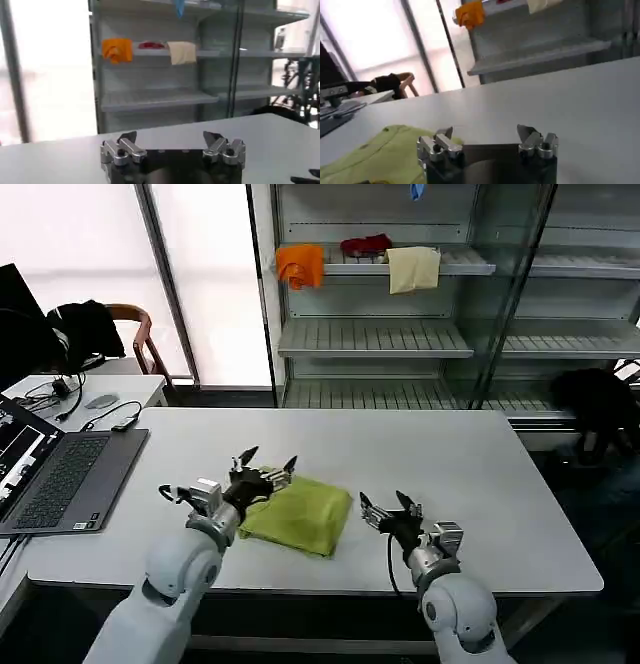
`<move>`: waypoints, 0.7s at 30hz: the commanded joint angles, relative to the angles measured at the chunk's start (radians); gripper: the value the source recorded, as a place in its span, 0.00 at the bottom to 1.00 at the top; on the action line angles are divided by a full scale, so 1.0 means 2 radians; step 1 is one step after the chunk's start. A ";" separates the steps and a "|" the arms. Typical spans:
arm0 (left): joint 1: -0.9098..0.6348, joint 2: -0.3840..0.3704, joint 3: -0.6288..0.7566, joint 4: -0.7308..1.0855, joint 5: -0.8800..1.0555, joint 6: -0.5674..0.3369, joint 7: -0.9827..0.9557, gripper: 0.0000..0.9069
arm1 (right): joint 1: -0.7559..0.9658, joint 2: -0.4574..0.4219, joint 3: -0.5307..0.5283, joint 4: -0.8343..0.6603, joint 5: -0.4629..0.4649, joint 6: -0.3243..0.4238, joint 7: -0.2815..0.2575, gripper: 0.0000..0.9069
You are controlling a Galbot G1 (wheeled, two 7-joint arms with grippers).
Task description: Fold and organize the clothes.
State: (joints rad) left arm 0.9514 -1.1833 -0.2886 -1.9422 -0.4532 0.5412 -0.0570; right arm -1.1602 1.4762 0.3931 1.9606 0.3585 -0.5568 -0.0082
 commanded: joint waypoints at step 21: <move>0.047 0.004 -0.109 0.003 -0.014 -0.004 0.008 1.00 | -0.002 0.014 -0.093 -0.035 0.062 -0.013 0.054 0.00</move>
State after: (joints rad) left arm 1.0353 -1.1764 -0.4774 -1.9396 -0.4765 0.5353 -0.0432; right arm -1.1649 1.4990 0.2337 1.9030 0.4640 -0.5783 0.0821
